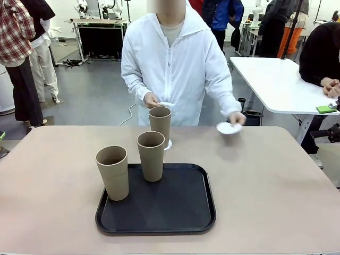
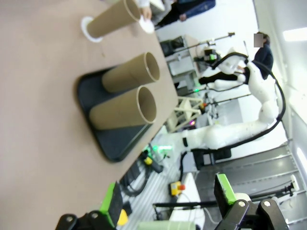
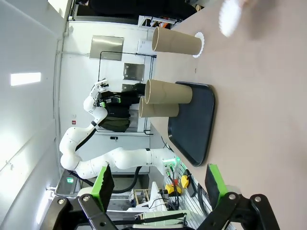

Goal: Place coasters on the table and set cups on them.
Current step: Take one Reusable plastic cup from the Flat Tray and place it on a coaster set by the human.

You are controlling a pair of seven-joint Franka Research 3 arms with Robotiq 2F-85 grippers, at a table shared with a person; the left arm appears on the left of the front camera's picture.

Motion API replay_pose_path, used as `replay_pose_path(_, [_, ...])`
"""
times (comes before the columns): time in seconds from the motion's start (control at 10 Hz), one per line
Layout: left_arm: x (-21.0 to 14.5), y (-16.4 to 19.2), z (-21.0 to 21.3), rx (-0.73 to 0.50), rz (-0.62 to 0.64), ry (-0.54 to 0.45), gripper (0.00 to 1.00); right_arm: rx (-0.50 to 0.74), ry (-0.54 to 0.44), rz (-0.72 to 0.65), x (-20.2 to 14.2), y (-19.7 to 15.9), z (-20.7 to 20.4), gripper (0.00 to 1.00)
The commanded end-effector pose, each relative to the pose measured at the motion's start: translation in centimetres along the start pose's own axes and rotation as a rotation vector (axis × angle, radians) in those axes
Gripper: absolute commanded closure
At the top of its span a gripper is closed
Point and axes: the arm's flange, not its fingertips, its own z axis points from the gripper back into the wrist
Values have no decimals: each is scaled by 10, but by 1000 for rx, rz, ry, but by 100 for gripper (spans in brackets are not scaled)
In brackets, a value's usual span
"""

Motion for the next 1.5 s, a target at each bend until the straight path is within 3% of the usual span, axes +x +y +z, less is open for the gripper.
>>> replay_pose_path(0.0, [-1, -2, 1, -6, -5, -6, 0, -4, -3, -6, 1, -1, 0, 0])
replay_pose_path(1.4, [-1, -2, 1, -6, -5, -6, 0, -4, -3, -6, 1, -1, 0, 0])
